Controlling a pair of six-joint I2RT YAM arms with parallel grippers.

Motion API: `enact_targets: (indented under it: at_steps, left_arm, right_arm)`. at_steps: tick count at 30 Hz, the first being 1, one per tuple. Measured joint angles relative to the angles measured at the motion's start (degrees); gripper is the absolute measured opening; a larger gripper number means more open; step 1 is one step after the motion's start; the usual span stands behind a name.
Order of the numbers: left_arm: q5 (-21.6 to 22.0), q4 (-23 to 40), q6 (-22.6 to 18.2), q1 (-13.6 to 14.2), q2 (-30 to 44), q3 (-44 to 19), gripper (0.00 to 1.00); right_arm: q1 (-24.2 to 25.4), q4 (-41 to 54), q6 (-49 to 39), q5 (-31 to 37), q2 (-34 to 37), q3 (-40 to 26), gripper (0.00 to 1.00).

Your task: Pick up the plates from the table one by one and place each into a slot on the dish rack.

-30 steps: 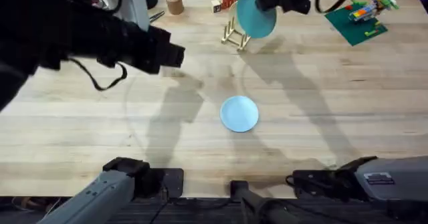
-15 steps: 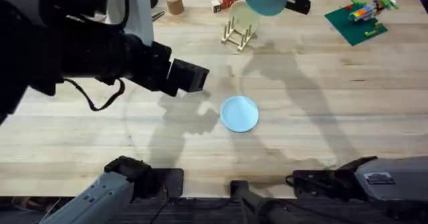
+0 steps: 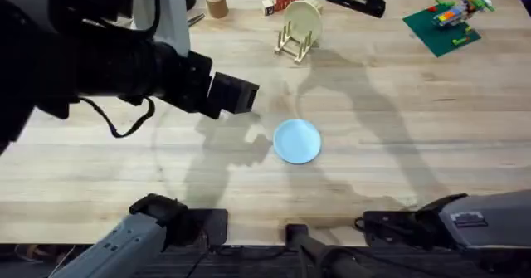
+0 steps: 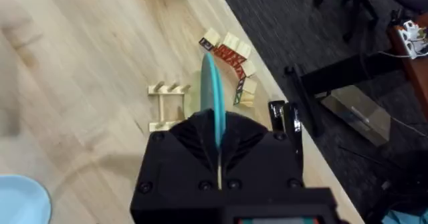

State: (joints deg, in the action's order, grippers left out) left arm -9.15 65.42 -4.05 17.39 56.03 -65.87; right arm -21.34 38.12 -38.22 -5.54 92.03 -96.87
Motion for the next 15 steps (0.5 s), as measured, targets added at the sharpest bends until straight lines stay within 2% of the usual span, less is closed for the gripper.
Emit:
enact_targets:
  at_steps: [8, 15]
  left_arm:
    - [0.0, 0.0, 0.0, 0.0, 0.0, 0.0, 0.995]
    - [0.0, 0.0, 0.0, 0.0, 0.0, 0.0, 0.995]
  right_arm:
    - [0.0, -0.1, -0.4, 0.0, 8.2, -6.0, 0.029]
    - [0.4, -0.1, -0.4, 0.0, 13.2, -7.6, 0.029]
